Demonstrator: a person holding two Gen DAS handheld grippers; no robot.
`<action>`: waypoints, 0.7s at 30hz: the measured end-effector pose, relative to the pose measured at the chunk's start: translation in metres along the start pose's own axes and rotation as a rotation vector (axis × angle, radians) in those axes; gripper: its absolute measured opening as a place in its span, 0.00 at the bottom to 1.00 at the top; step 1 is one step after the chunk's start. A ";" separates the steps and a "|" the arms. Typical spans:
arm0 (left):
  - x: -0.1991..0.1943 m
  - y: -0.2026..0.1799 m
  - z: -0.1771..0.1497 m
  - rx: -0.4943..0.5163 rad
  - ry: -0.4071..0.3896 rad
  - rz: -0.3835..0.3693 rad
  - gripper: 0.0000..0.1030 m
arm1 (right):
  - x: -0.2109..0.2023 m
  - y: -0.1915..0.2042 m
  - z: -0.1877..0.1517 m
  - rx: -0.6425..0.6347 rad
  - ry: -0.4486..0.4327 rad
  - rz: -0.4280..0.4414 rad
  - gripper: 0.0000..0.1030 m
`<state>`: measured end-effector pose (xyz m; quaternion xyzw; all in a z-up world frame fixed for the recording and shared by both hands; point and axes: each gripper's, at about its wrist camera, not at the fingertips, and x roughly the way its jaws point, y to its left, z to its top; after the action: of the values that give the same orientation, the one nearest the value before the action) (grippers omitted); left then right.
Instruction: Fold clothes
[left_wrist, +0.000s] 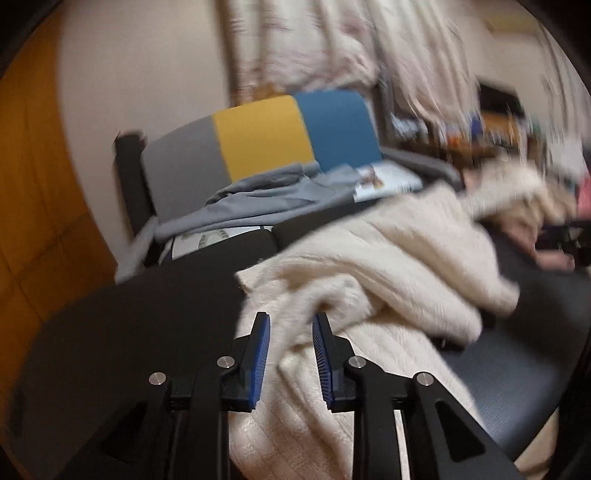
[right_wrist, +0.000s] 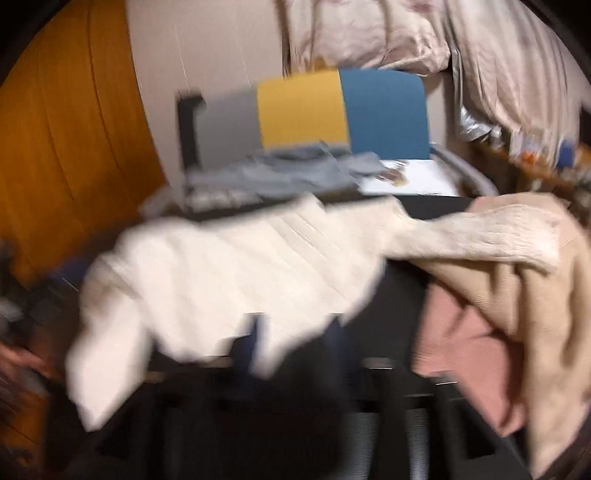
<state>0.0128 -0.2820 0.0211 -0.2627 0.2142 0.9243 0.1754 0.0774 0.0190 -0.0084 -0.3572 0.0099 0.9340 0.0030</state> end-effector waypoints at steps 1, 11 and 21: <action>0.004 -0.012 0.001 0.079 0.002 -0.002 0.23 | 0.011 0.002 -0.004 -0.066 0.016 -0.024 0.61; 0.047 -0.093 0.002 0.662 0.022 -0.023 0.24 | 0.094 0.036 -0.011 -0.641 0.013 -0.158 0.62; 0.031 -0.084 -0.012 0.775 -0.032 -0.048 0.26 | 0.110 0.044 0.019 -0.608 0.015 0.047 0.59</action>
<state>0.0298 -0.2099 -0.0312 -0.1674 0.5386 0.7743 0.2868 -0.0179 -0.0245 -0.0673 -0.3481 -0.2617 0.8914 -0.1255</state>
